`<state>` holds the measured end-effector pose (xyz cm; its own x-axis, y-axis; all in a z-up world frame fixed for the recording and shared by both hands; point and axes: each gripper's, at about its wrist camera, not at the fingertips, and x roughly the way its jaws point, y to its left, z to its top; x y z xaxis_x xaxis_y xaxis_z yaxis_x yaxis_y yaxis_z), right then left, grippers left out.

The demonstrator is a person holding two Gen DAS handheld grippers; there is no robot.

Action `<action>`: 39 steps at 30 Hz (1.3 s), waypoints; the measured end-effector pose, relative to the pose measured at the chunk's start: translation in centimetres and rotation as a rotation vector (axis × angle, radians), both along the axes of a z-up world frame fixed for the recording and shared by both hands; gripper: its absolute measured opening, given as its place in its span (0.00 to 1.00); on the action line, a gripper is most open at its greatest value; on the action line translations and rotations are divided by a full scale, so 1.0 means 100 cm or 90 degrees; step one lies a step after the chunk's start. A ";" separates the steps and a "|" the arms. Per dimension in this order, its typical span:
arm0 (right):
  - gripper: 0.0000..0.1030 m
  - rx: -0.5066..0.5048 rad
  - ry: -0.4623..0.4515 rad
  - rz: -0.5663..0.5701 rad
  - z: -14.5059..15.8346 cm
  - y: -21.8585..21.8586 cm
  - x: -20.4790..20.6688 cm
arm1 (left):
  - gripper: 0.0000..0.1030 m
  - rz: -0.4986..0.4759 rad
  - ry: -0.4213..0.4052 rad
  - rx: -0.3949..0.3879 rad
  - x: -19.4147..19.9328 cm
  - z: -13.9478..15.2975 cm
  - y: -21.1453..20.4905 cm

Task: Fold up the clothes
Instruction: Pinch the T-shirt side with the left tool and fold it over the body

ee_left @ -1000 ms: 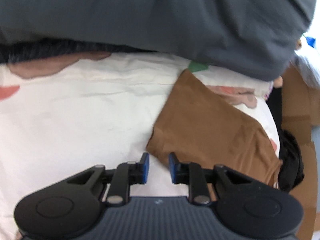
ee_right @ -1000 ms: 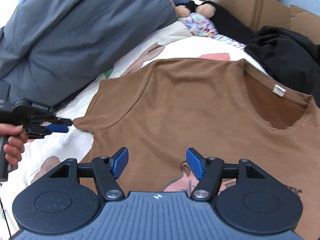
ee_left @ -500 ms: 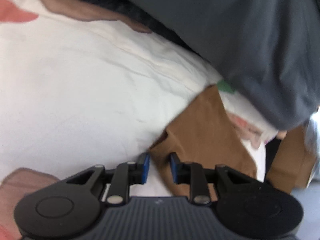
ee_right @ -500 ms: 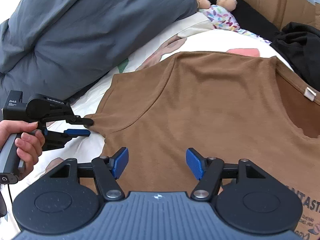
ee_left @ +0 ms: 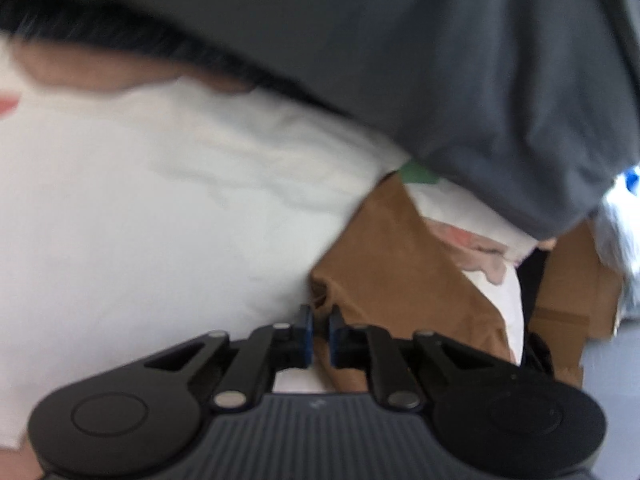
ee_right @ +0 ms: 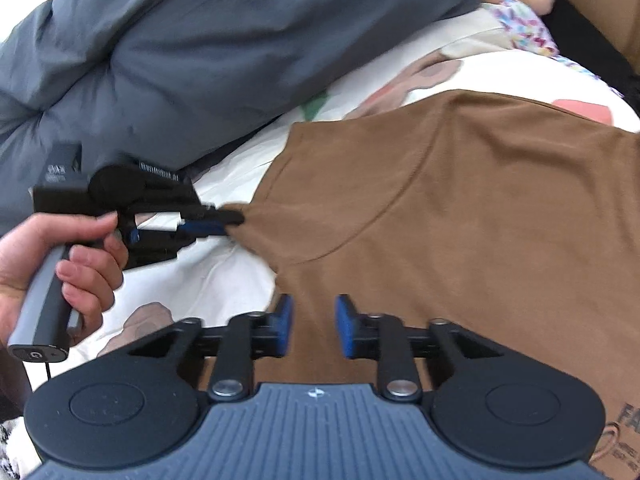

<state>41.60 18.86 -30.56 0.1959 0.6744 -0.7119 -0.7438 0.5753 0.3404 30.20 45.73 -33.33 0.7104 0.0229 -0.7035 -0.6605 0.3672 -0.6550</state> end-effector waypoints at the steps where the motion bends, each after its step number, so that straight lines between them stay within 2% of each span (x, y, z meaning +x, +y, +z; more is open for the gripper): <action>1: 0.10 0.004 0.005 -0.002 0.000 0.004 0.000 | 0.07 -0.009 -0.003 0.008 0.001 0.004 -0.001; 5: 0.05 0.006 0.015 0.006 -0.002 0.017 0.000 | 0.06 -0.038 -0.022 0.029 0.006 0.016 -0.002; 14: 0.03 -0.033 0.055 -0.008 -0.021 0.035 0.009 | 0.06 -0.097 -0.091 0.021 0.013 0.036 -0.017; 17: 0.02 -0.058 0.052 0.001 -0.025 0.039 0.012 | 0.05 -0.123 -0.099 0.028 0.015 0.042 -0.028; 25: 0.05 -0.053 0.080 -0.030 -0.033 0.039 0.014 | 0.05 -0.172 -0.100 0.045 0.018 0.048 -0.050; 27: 0.10 -0.038 0.095 -0.041 -0.031 0.033 0.014 | 0.05 -0.184 -0.094 0.058 0.019 0.048 -0.055; 28: 0.18 -0.034 0.098 -0.042 -0.030 0.031 0.013 | 0.05 -0.189 -0.092 0.062 0.019 0.048 -0.057; 29: 0.32 -0.028 0.100 -0.041 -0.027 0.027 0.011 | 0.05 -0.194 -0.090 0.066 0.019 0.048 -0.060; 31: 0.47 -0.023 0.089 -0.035 -0.020 0.021 0.006 | 0.05 -0.206 -0.086 0.079 0.019 0.049 -0.065; 34: 0.52 -0.020 0.063 -0.031 -0.008 0.005 0.000 | 0.05 -0.224 -0.079 0.095 0.020 0.050 -0.073; 39: 0.55 -0.021 0.052 -0.066 -0.001 -0.022 0.004 | 0.05 -0.258 -0.068 0.121 0.023 0.049 -0.091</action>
<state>41.97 16.62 -30.62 0.2038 0.6289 -0.7503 -0.6498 0.6601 0.3769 32.52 36.61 -28.45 0.7568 -0.1503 -0.6362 -0.3711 0.7024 -0.6074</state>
